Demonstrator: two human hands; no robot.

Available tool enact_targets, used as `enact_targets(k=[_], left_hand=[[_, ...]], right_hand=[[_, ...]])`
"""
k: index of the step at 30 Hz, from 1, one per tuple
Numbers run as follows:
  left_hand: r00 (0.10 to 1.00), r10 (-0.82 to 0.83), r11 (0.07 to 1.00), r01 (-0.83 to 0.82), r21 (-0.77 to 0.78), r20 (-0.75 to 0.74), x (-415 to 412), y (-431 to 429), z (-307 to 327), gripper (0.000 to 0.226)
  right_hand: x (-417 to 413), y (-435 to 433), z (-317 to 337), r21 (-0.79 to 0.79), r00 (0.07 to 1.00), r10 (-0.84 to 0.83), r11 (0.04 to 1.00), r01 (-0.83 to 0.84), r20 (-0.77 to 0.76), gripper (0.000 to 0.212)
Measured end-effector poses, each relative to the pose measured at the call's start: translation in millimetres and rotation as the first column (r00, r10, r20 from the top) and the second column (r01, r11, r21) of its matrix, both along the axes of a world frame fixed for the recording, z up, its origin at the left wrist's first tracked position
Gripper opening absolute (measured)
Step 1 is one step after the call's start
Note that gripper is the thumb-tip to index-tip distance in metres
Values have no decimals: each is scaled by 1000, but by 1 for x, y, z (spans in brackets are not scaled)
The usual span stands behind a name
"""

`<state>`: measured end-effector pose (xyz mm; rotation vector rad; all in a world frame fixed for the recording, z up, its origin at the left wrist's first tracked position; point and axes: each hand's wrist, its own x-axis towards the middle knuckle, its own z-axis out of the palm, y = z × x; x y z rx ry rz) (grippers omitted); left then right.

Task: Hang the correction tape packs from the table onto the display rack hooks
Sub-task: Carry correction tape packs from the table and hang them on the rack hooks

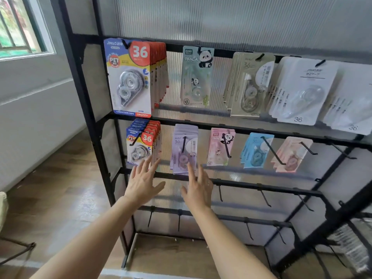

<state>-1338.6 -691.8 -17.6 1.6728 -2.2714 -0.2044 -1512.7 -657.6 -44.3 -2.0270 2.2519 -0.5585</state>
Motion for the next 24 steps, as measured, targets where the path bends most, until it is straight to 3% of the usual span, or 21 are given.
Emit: enact_targets(k=[6, 14, 18, 24], left_hand=[[998, -13, 993, 6, 117, 62, -11, 60, -18, 78], [995, -59, 987, 46, 154, 79, -43, 151, -34, 78], [998, -47, 991, 43, 123, 31, -61, 213, -44, 77], [999, 33, 981, -24, 195, -41, -67, 345, -80, 76]], right_hand=[[-12, 87, -17, 104, 999, -28, 994, 29, -18, 70], [-43, 193, -27, 265, 995, -71, 960, 86, -66, 68], [-58, 259, -29, 294, 994, -99, 950, 108, -45, 69], [-66, 376, -50, 339, 997, -80, 937, 83, -24, 68]])
